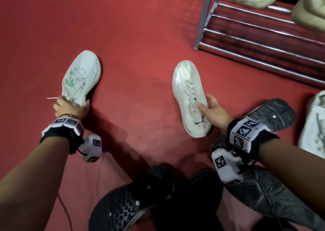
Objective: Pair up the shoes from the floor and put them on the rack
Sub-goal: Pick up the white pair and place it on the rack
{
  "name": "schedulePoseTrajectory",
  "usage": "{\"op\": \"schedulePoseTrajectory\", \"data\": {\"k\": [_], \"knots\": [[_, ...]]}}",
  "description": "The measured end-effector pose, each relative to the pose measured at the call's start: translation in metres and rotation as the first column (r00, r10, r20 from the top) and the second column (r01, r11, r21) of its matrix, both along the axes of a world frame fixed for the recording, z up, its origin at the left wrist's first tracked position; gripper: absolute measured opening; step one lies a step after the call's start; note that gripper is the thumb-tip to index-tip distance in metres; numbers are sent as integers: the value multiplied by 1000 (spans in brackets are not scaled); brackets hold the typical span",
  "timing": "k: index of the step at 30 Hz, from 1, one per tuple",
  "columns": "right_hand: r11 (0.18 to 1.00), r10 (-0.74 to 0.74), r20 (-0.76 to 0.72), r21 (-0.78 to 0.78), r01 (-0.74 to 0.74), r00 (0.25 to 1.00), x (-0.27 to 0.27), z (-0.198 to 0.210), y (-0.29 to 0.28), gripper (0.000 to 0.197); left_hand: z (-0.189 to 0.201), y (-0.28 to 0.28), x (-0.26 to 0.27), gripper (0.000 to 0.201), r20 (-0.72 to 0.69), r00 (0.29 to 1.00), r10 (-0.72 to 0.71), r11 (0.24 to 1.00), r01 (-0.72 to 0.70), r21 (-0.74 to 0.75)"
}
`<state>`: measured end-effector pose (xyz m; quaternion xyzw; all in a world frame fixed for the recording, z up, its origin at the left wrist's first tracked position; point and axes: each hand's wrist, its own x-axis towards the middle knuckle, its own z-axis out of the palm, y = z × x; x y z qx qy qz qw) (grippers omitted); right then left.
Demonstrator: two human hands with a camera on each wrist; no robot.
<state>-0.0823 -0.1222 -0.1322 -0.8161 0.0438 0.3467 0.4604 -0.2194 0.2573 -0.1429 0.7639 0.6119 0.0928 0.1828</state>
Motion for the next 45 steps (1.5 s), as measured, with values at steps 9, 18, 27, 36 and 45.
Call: {"op": "schedulePoseTrajectory", "data": {"k": [9, 18, 27, 36, 45], "knots": [[974, -147, 266, -128, 186, 953, 5, 16, -56, 39, 11, -157, 91, 61, 128, 835, -536, 827, 549, -122], [709, -69, 541, -565, 423, 838, 1, 23, -187, 51, 17, -295, 125, 85, 261, 783, -564, 667, 619, -415], [508, -523, 340, -611, 607, 781, -7, 19, -239, 85, 8, -309, 106, 131, 78, 790, -608, 683, 571, -455], [437, -598, 358, -605, 666, 717, -12, 11, -227, 66, 13, -311, 103, 121, 195, 834, -517, 699, 542, -466], [660, -627, 290, -294, 691, 723, -9, 16, -196, 64, 9, -316, 93, 106, 284, 953, -105, 688, 276, -671]]}}
